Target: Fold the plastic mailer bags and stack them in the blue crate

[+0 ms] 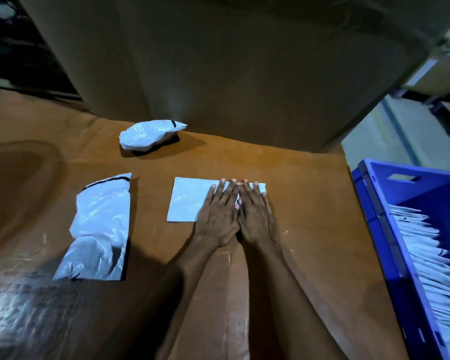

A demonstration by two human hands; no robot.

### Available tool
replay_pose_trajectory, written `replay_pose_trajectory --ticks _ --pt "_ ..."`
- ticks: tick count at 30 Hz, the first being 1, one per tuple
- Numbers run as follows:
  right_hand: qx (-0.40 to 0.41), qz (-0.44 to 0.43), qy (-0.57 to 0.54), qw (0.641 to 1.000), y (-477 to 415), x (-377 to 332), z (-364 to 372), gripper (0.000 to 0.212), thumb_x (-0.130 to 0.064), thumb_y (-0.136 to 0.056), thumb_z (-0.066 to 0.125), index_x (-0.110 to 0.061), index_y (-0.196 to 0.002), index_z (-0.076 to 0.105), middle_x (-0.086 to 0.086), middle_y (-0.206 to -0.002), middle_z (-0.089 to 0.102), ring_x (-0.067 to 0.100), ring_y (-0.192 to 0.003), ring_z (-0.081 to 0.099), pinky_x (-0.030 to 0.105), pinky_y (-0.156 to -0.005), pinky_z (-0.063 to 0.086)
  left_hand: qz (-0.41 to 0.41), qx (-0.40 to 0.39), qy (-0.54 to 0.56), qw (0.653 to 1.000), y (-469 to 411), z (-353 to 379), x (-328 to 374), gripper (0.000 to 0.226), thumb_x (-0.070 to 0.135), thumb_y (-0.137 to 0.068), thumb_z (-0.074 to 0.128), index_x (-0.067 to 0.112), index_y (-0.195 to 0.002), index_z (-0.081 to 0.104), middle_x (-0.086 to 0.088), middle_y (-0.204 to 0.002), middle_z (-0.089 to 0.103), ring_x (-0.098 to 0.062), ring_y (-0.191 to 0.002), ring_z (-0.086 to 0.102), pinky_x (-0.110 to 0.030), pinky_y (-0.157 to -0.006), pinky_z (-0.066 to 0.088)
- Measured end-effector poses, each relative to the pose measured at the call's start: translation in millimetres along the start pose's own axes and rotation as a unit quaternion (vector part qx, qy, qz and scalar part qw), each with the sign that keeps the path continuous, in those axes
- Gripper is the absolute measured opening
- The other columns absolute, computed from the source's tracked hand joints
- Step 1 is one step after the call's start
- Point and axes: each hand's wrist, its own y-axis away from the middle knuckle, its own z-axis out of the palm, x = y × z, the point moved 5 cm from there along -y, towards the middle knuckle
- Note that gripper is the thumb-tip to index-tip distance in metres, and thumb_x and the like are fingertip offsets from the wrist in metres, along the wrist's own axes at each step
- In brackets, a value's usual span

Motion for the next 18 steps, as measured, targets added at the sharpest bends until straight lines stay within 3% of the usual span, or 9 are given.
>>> replay_pose_trajectory --ticks 3,8,15,18 --pt "0.006 0.006 0.012 1.000 -0.8 5.9 1.4 0.071 -0.043 -0.099 0.016 -0.019 -0.165 0.026 -0.003 -0.173 0.018 0.015 -0.161 0.003 0.033 -0.128 -0.002 -0.011 -0.018 -0.011 1.000 -1.5 6.6 -8.2 0.074 0.049 -0.095 -0.015 0.024 -0.165 -0.010 0.005 -0.172 -0.014 -0.020 -0.158 -0.021 -0.050 -0.127 -0.009" --pt "0.037 -0.002 0.022 0.999 4.7 5.5 4.8 0.062 -0.042 -0.108 0.015 -0.020 -0.165 0.026 -0.006 -0.173 0.018 0.012 -0.161 0.000 0.034 -0.130 0.001 -0.019 0.008 0.023 1.000 -0.4 8.7 -33.0 0.064 0.053 -0.103 -0.003 0.037 -0.165 0.000 0.009 -0.173 -0.006 -0.021 -0.159 -0.015 -0.054 -0.126 -0.011" --pt "0.009 0.004 0.030 1.000 5.8 6.9 2.6 0.064 -0.049 -0.109 0.018 -0.022 -0.167 0.019 -0.008 -0.172 0.010 0.014 -0.161 -0.006 0.029 -0.127 -0.011 -0.064 0.037 0.029 0.997 16.3 7.3 -79.0 0.062 0.055 -0.106 0.008 0.036 -0.166 0.011 0.006 -0.174 -0.001 -0.026 -0.160 -0.008 -0.050 -0.127 -0.011" --pt "-0.038 0.013 -0.023 0.999 0.1 11.2 -2.8 0.068 -0.054 -0.107 0.023 -0.022 -0.166 0.021 -0.007 -0.173 0.012 0.015 -0.161 -0.003 0.036 -0.130 -0.004 -0.111 0.038 0.033 0.993 25.1 2.1 -100.0 0.067 0.062 -0.105 0.010 0.035 -0.166 0.011 0.005 -0.174 0.000 -0.024 -0.160 -0.007 -0.044 -0.126 -0.013"
